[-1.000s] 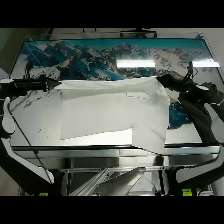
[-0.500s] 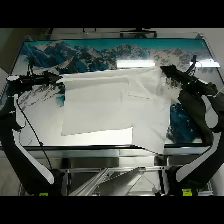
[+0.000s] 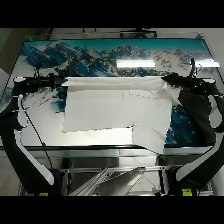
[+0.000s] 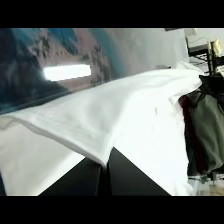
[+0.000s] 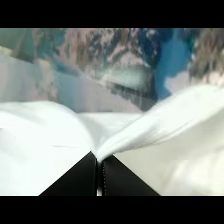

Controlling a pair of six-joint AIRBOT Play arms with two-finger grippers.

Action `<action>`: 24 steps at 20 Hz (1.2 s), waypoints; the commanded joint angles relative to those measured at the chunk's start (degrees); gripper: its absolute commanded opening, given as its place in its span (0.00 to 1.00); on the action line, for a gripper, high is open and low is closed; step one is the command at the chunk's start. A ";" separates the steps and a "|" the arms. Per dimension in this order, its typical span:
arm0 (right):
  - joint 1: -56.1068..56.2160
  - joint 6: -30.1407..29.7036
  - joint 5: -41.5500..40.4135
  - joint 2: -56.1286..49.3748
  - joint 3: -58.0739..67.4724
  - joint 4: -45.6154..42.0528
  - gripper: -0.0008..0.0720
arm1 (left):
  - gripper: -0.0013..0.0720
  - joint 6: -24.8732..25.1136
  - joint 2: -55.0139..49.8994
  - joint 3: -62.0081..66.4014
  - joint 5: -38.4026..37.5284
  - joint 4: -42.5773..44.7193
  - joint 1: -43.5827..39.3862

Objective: Fold the shirts.

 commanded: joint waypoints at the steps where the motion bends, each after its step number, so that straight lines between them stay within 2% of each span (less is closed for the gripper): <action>1: -0.26 4.52 1.16 -0.04 0.11 -11.54 0.04 | 0.03 -0.17 0.07 -0.57 -0.59 5.84 -1.22; 4: -0.33 6.56 0.70 -0.04 0.09 -16.11 0.04 | 0.03 -0.59 0.07 -0.57 0.02 6.88 -1.20; 7: 0.42 6.62 0.46 -0.04 0.11 -16.48 0.04 | 0.03 -0.57 0.07 -0.57 0.85 6.67 -1.57; 8: 0.61 6.62 0.17 -0.04 0.11 -16.50 0.11 | 0.05 -0.57 0.07 -0.55 0.50 6.62 -1.64; 9: 0.72 6.88 0.04 -0.02 0.13 -16.48 0.37 | 0.21 -1.25 0.07 -0.13 -0.50 6.73 -1.64; 10: 0.68 8.33 0.46 0.24 0.15 -16.55 0.55 | 0.42 -4.68 0.07 0.98 -2.01 6.95 -1.33; 11: 0.33 9.51 1.31 0.83 0.17 -16.52 0.60 | 0.42 -7.78 0.07 2.82 -4.74 6.93 -0.46; 14: -2.14 11.87 7.17 5.33 0.17 -16.52 0.61 | 0.42 -19.30 1.07 8.76 -15.41 9.97 3.37; 15: -3.10 12.66 9.73 7.08 0.11 -16.52 0.60 | 0.42 -20.98 2.93 7.32 -16.96 12.87 4.44; 16: -4.09 12.66 13.09 8.81 0.09 -16.57 0.58 | 0.42 -21.14 5.55 3.89 -17.44 16.41 5.33; 17: -4.96 13.49 15.93 10.14 0.07 -16.74 0.47 | 0.42 -21.11 8.22 -0.13 -17.27 20.31 5.84; 20: -7.52 16.52 22.75 14.34 -1.84 -17.25 0.46 | 0.42 -18.69 16.55 -16.15 -15.15 29.18 6.14; 24: -10.32 16.33 24.48 25.03 -14.43 -19.54 0.46 | 0.42 -12.66 24.68 -39.01 -6.71 30.86 6.14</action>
